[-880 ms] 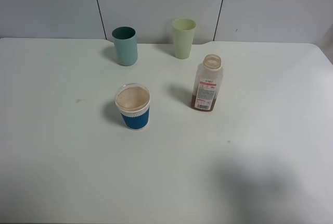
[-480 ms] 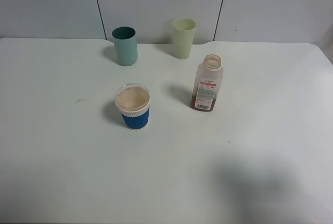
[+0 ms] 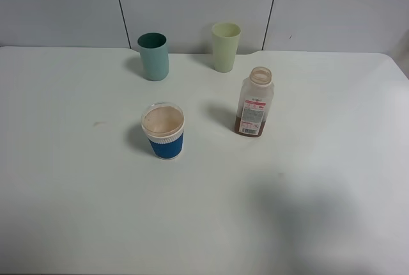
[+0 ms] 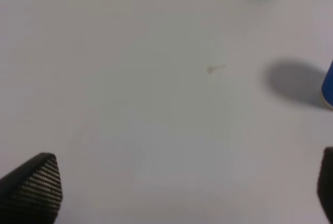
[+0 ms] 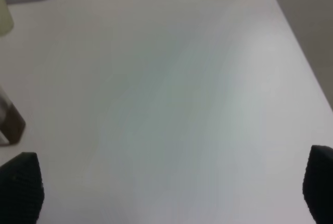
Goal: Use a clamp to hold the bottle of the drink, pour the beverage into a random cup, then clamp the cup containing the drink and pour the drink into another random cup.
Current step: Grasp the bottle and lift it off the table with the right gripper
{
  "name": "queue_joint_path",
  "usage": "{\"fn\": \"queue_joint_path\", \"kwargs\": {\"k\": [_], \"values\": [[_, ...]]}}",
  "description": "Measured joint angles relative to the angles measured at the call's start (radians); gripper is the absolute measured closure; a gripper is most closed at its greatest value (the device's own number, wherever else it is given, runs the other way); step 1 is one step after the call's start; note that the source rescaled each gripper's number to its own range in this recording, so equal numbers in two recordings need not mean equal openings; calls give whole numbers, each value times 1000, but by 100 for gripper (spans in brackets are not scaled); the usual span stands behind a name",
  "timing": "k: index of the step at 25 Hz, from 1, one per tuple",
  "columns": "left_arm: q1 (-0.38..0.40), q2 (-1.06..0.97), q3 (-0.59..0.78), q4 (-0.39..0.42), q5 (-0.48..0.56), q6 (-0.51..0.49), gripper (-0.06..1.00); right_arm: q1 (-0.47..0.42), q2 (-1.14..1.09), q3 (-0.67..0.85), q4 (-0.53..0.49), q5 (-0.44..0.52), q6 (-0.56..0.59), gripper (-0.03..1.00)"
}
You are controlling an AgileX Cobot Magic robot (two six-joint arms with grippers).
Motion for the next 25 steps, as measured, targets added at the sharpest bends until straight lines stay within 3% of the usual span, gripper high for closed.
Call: {"fn": "queue_joint_path", "kwargs": {"k": [5, 25], "values": [[0, 0, 0, 0, 0, 0, -6, 0, 83, -8, 0, -123, -28, -3], [0, 0, 0, 0, 0, 0, -6, 110, 491, -8, -125, -283, -130, -3]]}}
